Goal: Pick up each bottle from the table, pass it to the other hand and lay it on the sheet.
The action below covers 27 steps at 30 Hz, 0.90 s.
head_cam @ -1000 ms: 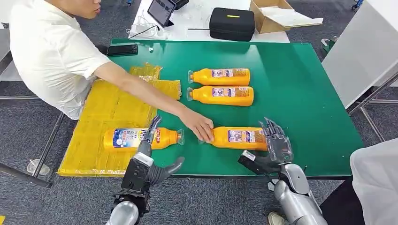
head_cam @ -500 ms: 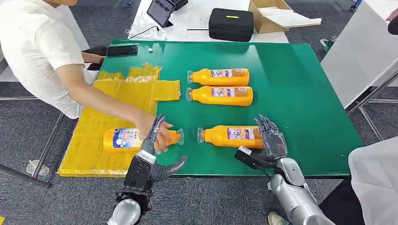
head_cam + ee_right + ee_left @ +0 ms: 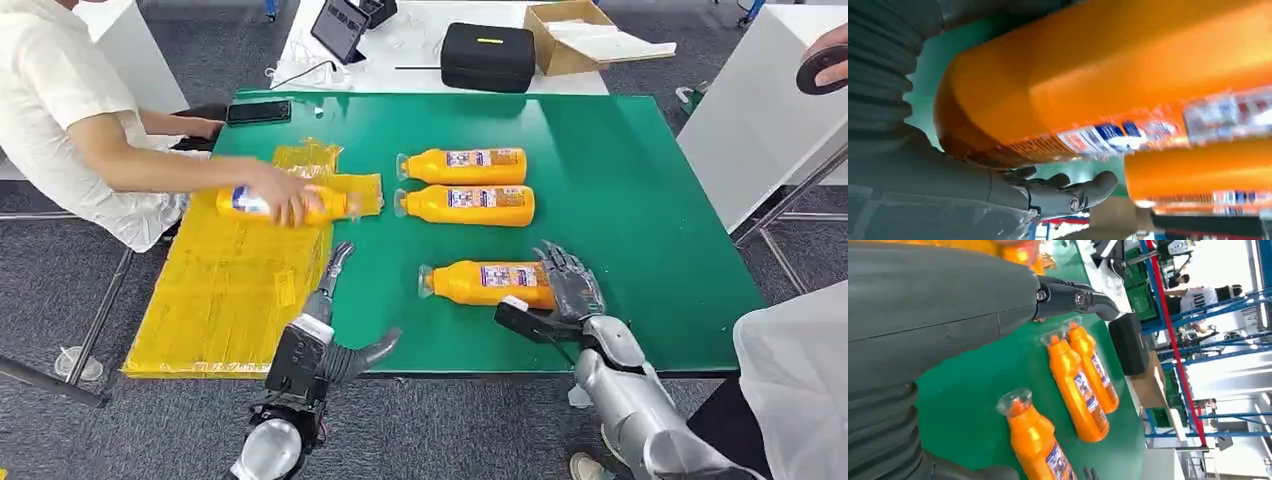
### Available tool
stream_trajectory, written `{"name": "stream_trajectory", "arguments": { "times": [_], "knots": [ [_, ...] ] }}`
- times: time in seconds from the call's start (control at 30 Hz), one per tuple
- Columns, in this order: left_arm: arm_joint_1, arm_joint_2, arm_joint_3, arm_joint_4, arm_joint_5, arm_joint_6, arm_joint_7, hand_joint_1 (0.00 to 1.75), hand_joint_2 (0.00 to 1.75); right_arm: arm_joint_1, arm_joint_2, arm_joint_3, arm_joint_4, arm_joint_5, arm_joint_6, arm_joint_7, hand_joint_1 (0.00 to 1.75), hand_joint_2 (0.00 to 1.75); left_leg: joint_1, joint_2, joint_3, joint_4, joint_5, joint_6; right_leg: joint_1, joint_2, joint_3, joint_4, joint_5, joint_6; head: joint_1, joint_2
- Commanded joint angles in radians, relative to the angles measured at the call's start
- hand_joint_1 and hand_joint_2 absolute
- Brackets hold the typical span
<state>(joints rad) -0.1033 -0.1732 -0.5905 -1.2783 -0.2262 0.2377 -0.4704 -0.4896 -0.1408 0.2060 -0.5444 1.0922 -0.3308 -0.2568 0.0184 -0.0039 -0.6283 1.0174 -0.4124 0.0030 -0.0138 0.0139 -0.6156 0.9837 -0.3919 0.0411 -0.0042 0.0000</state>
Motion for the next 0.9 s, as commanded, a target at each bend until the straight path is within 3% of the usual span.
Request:
{"name": "stream_trajectory", "arguments": {
  "times": [0.03,0.23,0.33,0.47,0.5,0.57,0.6,0.8,0.9],
  "knots": [
    [-0.044,0.016,-0.022,0.078,0.011,0.000,-0.005,0.00,1.75,0.003,-0.019,0.033,0.159,-0.017,0.054,0.014,1.71,1.75,0.000,-0.005,0.002,-0.002,0.002,0.001,0.001,-0.006,0.005,-0.003,0.000,-0.002,0.000,0.000],
    [-0.045,0.015,-0.021,0.086,0.014,0.006,-0.012,0.00,1.75,0.016,-0.019,0.020,0.165,-0.042,0.066,-0.017,1.75,1.75,0.001,-0.006,0.004,-0.003,0.002,0.002,0.001,-0.007,0.008,-0.003,-0.001,-0.001,0.000,0.000],
    [-0.042,0.015,-0.016,0.082,0.018,0.013,-0.022,0.00,1.75,0.036,0.011,-0.060,0.136,-0.171,0.117,-0.135,1.75,1.75,0.001,-0.006,0.004,-0.003,0.002,0.002,0.001,-0.007,0.009,-0.004,-0.001,0.000,0.000,0.000],
    [-0.028,0.007,-0.002,0.062,0.040,0.022,-0.050,0.00,1.75,0.053,0.041,-0.082,0.090,-0.233,0.101,-0.202,1.75,1.75,0.001,-0.003,0.004,-0.002,0.001,0.002,0.002,-0.004,0.008,-0.003,-0.001,0.001,0.000,0.000],
    [-0.013,-0.003,0.016,0.046,0.080,0.019,-0.052,0.00,1.75,0.072,0.070,-0.126,0.036,-0.321,0.104,-0.270,1.75,1.75,0.001,-0.002,0.004,-0.002,0.000,0.002,0.001,-0.002,0.008,-0.003,-0.001,0.001,0.000,0.000],
    [0.002,-0.009,0.033,0.041,0.168,-0.013,-0.055,0.00,1.75,0.100,0.095,-0.125,-0.042,-0.376,0.108,-0.291,1.75,1.75,0.001,0.000,0.004,-0.002,-0.001,0.001,0.002,-0.001,0.007,-0.003,-0.001,0.000,0.000,0.000],
    [0.026,-0.025,0.068,0.044,0.348,-0.092,-0.015,0.00,1.75,0.146,0.118,-0.127,-0.144,-0.449,0.110,-0.328,1.75,1.75,0.001,0.001,0.004,-0.001,-0.002,0.001,0.001,0.000,0.007,-0.002,-0.001,0.000,0.000,0.000],
    [0.085,-0.007,0.064,0.037,0.525,-0.131,-0.029,0.00,1.75,0.273,0.144,-0.075,-0.402,-0.578,0.112,-0.312,1.75,1.75,0.002,0.000,0.003,-0.001,-0.002,0.001,0.002,0.000,0.005,-0.001,-0.002,0.000,0.000,0.000],
    [0.122,0.013,0.055,0.007,0.554,-0.076,-0.079,0.00,1.75,0.358,0.172,-0.057,-0.575,-0.644,0.082,-0.306,1.73,1.75,0.002,0.000,0.001,-0.001,-0.003,0.001,0.003,-0.001,0.004,-0.001,-0.003,0.000,0.000,0.000]
  ]
}}
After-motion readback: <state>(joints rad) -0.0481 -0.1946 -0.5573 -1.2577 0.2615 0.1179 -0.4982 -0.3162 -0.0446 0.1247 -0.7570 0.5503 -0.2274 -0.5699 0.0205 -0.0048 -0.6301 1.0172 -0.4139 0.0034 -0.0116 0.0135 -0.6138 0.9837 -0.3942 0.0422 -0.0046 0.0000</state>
